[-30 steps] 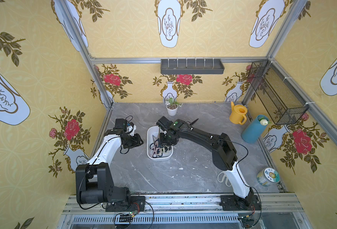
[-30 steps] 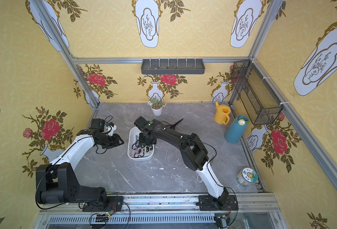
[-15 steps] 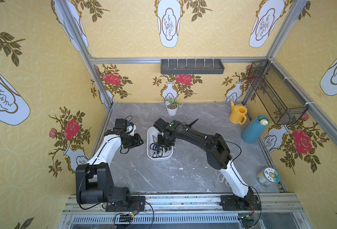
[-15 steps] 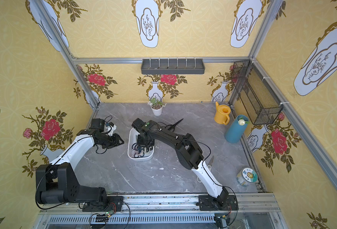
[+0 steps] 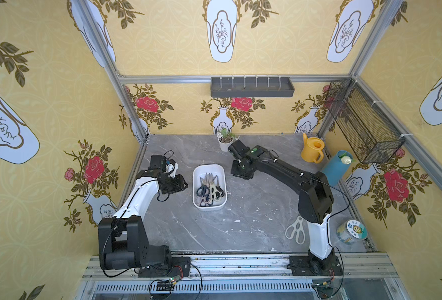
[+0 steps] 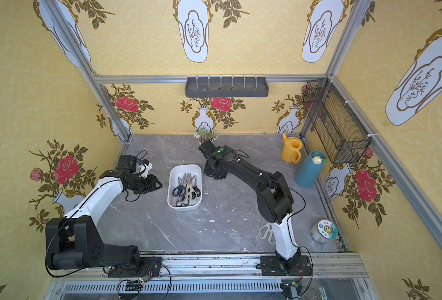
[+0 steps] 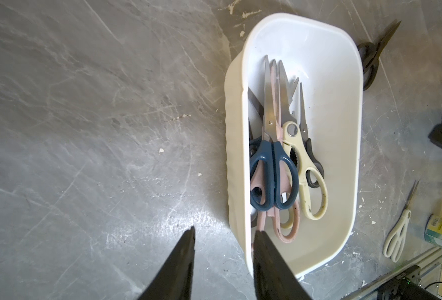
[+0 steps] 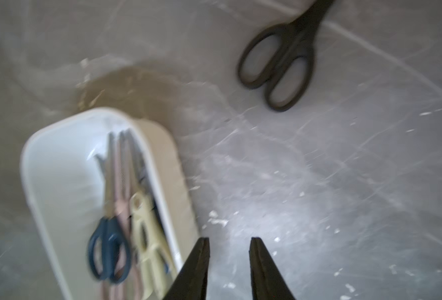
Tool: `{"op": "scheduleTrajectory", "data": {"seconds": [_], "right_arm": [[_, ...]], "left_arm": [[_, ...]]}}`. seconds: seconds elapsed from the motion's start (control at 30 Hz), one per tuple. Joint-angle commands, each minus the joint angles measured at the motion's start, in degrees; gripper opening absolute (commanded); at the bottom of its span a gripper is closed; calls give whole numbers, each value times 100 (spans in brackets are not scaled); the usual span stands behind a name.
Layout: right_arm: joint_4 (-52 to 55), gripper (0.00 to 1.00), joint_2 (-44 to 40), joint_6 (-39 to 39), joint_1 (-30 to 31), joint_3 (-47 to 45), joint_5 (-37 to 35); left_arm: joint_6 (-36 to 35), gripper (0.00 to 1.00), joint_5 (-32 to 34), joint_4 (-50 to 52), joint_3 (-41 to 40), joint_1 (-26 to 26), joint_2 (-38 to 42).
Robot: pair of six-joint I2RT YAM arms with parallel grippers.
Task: Put the scissors into the storage box
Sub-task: Place the scissors in the storage box, then pick up the scissors from the center of the board.
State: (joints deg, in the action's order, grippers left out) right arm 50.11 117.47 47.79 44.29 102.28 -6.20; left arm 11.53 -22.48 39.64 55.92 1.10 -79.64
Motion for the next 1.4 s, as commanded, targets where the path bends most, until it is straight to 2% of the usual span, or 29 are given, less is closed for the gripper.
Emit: {"op": "scheduleTrajectory", "data": {"seconds": [0.0, 0.13, 0.37, 0.67, 1.03, 1.23, 1.37], "right_arm": [[79, 32, 313, -285, -269, 112, -560], [-91, 32, 648, -599, -565, 225, -621], [-503, 32, 1084, -841, -913, 370, -281], [-761, 32, 1326, -917, -940, 495, 48], [-681, 32, 1612, -923, -965, 596, 73], [-625, 28, 1780, -966, -966, 650, 69], [-112, 25, 2124, -956, -966, 1035, -152]], "left_arm": [[-150, 42, 57, 51, -20, 4, 22], [-271, 42, 243, 117, -44, 6, 90], [-335, 41, 297, 136, -187, 4, 209], [-370, 42, 384, 107, -178, 3, 167], [-378, 42, 387, 126, -152, 4, 144], [-394, 42, 409, 128, -178, 4, 169], [-401, 42, 424, 128, -161, 4, 172]]}}
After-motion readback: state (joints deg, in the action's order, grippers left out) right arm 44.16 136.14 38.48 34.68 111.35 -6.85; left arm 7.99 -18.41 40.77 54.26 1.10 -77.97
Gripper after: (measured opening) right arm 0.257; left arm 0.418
